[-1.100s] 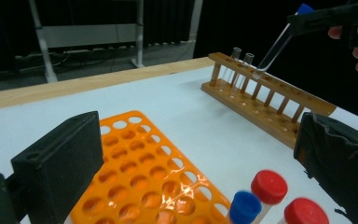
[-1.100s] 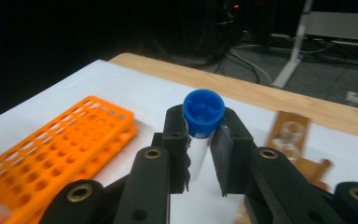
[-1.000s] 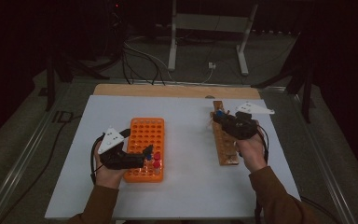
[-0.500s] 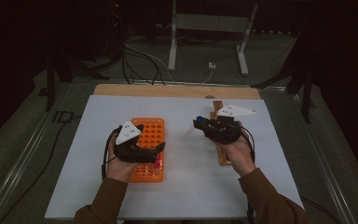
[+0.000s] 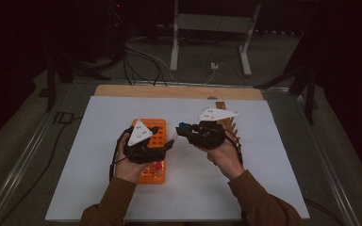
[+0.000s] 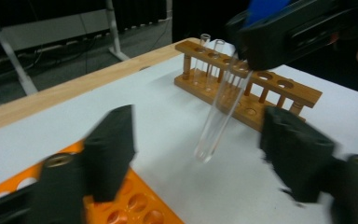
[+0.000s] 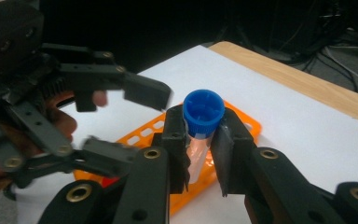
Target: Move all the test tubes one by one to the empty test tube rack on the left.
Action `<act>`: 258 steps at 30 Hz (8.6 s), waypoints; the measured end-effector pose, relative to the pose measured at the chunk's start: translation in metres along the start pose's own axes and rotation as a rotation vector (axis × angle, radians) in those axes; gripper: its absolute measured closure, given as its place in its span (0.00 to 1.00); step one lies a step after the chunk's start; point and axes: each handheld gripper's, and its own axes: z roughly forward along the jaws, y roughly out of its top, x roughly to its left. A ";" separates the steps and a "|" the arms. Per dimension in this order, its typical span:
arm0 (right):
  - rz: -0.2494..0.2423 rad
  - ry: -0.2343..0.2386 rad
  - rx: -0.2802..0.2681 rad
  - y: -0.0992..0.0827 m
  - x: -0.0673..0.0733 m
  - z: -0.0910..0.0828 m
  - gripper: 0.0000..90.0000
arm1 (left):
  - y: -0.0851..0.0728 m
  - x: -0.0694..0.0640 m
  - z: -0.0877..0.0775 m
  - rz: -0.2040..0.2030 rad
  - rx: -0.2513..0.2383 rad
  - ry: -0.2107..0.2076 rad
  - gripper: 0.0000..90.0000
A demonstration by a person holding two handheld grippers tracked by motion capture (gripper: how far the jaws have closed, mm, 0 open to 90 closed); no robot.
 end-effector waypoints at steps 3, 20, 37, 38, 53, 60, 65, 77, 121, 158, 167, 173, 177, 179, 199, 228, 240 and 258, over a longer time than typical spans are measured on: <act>-0.001 0.020 0.008 0.001 0.004 0.005 0.85 | 0.001 -0.003 0.001 0.026 -0.001 -0.006 0.53; 0.027 0.066 0.014 0.000 0.008 0.014 0.85 | 0.001 -0.012 0.005 0.104 0.015 0.003 0.86; 0.032 0.004 -0.027 -0.010 -0.015 -0.003 0.25 | -0.006 0.006 -0.008 0.001 -0.029 0.051 0.87; 0.031 -0.012 -0.025 -0.012 -0.017 -0.004 0.23 | -0.007 0.006 -0.010 -0.005 -0.033 0.052 0.87; 0.030 -0.186 0.006 -0.038 -0.042 -0.019 0.00 | -0.017 0.016 -0.039 -0.074 -0.097 0.038 0.87; 0.048 -0.225 0.005 -0.047 -0.052 -0.029 0.00 | -0.025 0.014 -0.051 -0.082 -0.118 0.029 0.87; 0.062 -0.242 0.014 -0.055 -0.057 -0.033 0.00 | -0.032 0.007 -0.057 -0.078 -0.127 0.022 0.87; 0.086 -0.259 0.005 -0.063 -0.063 -0.041 0.00 | -0.037 0.001 -0.073 -0.093 -0.190 0.009 0.87; 0.096 -0.269 -0.006 -0.076 -0.068 -0.049 0.00 | -0.103 -0.014 -0.034 -0.013 0.178 -0.017 0.87; 0.203 -0.413 -0.011 -0.061 -0.125 -0.048 0.07 | -0.092 0.009 -0.067 -0.146 -0.053 0.074 0.16; 0.215 -0.451 0.064 -0.063 -0.148 -0.030 0.31 | -0.093 0.016 -0.066 -0.191 -0.050 0.091 0.01; 0.183 -0.482 0.092 -0.067 -0.153 -0.015 0.56 | -0.095 0.018 -0.065 -0.206 -0.047 0.093 0.01; 0.167 -0.511 0.093 -0.067 -0.153 -0.007 0.66 | -0.096 0.019 -0.065 -0.217 -0.048 0.093 0.01; 0.163 -0.519 0.108 -0.068 -0.154 -0.003 0.72 | -0.097 0.019 -0.066 -0.217 -0.051 0.095 0.01; 0.155 -0.527 0.045 -0.057 -0.148 -0.023 0.85 | -0.097 0.019 -0.065 -0.223 -0.050 0.102 0.01; 0.090 -0.251 0.011 -0.025 -0.077 -0.030 0.85 | -0.069 0.007 -0.070 -0.161 -0.115 0.124 0.01; 0.015 -0.095 0.045 -0.012 -0.024 0.000 0.85 | -0.036 -0.002 -0.045 -0.083 -0.066 0.123 0.06; -0.009 0.048 0.049 0.001 0.019 0.024 0.85 | -0.018 -0.016 -0.008 -0.019 0.004 0.099 0.60</act>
